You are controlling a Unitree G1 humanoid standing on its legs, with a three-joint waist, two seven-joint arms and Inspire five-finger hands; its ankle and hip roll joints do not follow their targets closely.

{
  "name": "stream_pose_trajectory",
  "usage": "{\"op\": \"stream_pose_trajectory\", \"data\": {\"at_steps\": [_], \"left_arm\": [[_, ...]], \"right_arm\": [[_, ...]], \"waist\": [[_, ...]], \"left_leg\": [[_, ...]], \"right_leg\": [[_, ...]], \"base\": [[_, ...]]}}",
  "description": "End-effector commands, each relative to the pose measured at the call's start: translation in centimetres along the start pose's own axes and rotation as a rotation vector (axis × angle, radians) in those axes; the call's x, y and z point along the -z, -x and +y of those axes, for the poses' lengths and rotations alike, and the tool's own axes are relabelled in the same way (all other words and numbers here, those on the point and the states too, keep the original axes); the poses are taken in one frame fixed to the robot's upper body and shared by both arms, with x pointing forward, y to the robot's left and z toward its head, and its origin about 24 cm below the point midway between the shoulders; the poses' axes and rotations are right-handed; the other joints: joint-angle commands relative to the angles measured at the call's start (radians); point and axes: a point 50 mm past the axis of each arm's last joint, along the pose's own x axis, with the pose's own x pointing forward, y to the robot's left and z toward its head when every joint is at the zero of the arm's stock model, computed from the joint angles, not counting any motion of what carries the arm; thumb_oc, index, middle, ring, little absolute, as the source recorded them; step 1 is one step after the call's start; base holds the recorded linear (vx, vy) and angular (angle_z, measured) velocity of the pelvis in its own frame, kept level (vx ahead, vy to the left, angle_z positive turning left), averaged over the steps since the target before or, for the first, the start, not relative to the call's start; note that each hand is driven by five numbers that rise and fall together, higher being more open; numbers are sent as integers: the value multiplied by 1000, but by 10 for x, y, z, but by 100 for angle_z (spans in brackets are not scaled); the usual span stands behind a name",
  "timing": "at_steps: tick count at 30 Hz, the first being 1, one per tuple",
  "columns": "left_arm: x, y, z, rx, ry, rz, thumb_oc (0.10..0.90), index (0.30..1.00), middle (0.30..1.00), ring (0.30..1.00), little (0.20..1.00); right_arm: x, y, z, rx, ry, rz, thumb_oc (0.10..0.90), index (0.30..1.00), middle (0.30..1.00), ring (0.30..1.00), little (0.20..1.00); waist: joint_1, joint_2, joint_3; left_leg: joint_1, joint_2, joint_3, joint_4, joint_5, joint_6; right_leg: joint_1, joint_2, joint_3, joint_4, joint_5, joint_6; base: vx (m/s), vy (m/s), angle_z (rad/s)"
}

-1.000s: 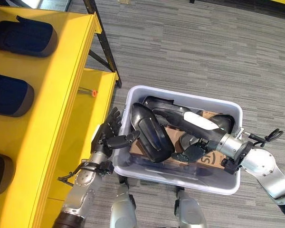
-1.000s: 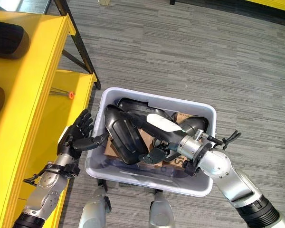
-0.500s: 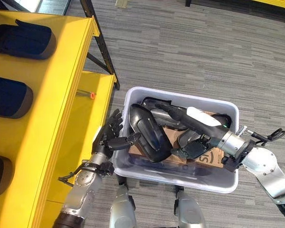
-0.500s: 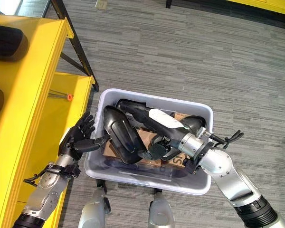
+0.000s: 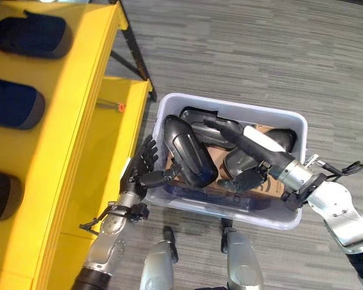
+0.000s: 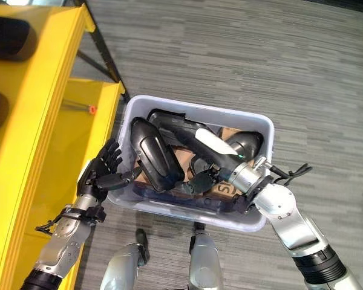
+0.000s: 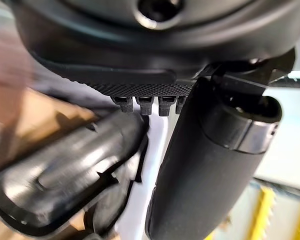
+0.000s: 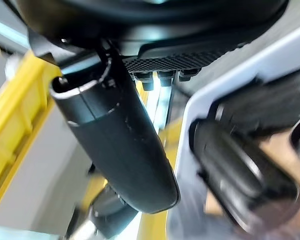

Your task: Move parts from the plastic box to the shelf.

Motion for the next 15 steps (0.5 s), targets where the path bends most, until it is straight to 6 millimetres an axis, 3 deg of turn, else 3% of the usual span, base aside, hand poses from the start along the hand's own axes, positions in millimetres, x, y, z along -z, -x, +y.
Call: {"op": "stream_pose_trajectory", "data": {"at_steps": [1, 3, 10, 15], "left_arm": [[-19, 15, 12, -42, -20, -126, 900, 1000, 1000, 1000, 1000], [-20, 16, 15, -52, -17, -135, 900, 1000, 1000, 1000, 1000], [-21, 15, 14, -44, -21, -152, 900, 1000, 1000, 1000, 1000], [-19, 12, 1, 26, -23, -146, 900, 1000, 1000, 1000, 1000]], "right_arm": [[-39, -14, -4, 6, 8, -237, 900, 1000, 1000, 1000, 1000], [-41, -13, -4, 10, 20, -240, 900, 1000, 1000, 1000, 1000], [-43, -18, -7, 37, 16, -246, 900, 1000, 1000, 1000, 1000], [-42, -23, -6, 85, 36, -232, 900, 1000, 1000, 1000, 1000]], "waist": [[22, -10, -118], [26, -16, -118], [43, -38, -111], [58, -56, -92]], "left_leg": [[151, 40, 76, -134, -3, 5], [170, 39, 92, -164, -3, 4], [164, 10, 118, -122, -47, 23], [149, -28, 140, -61, -89, 51]], "right_leg": [[-3, 90, -37, -62, -36, 3], [-12, 65, -46, -85, -6, 29], [-10, 13, -58, -137, 51, 66], [12, -45, -94, -214, 139, 124]], "base": [[-129, 175, -2], [-164, 183, 5], [-146, 122, 15], [-141, 160, 9]]}}
